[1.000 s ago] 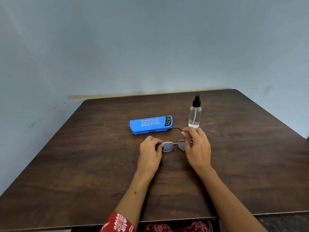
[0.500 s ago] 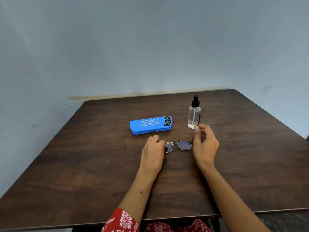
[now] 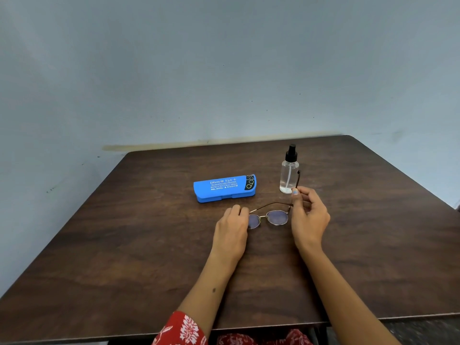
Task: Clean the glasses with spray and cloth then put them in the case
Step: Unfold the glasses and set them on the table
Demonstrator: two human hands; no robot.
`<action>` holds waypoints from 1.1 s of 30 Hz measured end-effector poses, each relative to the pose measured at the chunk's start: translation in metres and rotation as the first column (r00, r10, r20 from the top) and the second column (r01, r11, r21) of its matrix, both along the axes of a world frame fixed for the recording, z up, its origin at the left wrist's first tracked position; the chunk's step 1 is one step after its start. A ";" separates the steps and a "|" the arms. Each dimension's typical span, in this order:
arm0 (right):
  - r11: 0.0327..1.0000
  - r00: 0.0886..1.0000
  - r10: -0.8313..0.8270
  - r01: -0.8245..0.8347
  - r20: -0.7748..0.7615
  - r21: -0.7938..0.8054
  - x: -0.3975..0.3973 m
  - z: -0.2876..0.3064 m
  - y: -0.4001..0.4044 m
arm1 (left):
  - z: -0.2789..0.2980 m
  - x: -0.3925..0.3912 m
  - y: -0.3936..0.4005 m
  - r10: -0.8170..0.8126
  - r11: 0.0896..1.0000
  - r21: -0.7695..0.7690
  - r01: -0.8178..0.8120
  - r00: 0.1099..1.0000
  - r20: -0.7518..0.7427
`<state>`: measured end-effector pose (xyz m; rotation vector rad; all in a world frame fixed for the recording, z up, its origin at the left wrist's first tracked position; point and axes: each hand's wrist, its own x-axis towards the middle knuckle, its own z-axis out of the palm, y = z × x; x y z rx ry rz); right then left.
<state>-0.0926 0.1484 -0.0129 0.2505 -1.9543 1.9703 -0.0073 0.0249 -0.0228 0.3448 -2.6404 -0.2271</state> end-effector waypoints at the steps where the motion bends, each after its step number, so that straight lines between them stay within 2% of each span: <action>1: 1.000 1.000 0.003 -0.003 -0.003 -0.017 0.000 0.000 0.000 | 0.001 0.000 0.001 0.002 1.000 0.002 -0.002 1.000 -0.004; 7: 0.989 0.998 0.015 -0.006 0.057 -0.150 -0.004 0.001 0.002 | 0.001 -0.002 0.004 0.024 0.999 0.030 -0.024 1.000 -0.002; 12: 0.988 0.998 0.001 0.009 0.066 -0.157 -0.004 0.002 0.002 | 0.002 -0.002 0.007 0.039 0.998 0.040 -0.040 0.999 0.013; 16: 0.982 0.997 -0.009 0.024 0.082 -0.185 -0.006 0.001 0.004 | 0.002 -0.002 0.007 0.053 0.995 0.089 -0.050 0.998 -0.031; 22: 0.997 0.999 -0.053 0.054 0.007 -0.054 -0.006 -0.004 0.002 | 0.005 0.003 0.010 0.053 0.981 0.192 -0.015 0.979 -0.195; 33: 0.985 0.984 -0.171 0.173 0.056 -0.020 -0.010 -0.005 0.003 | 0.004 0.002 0.008 0.161 0.942 0.326 -0.081 0.960 -0.228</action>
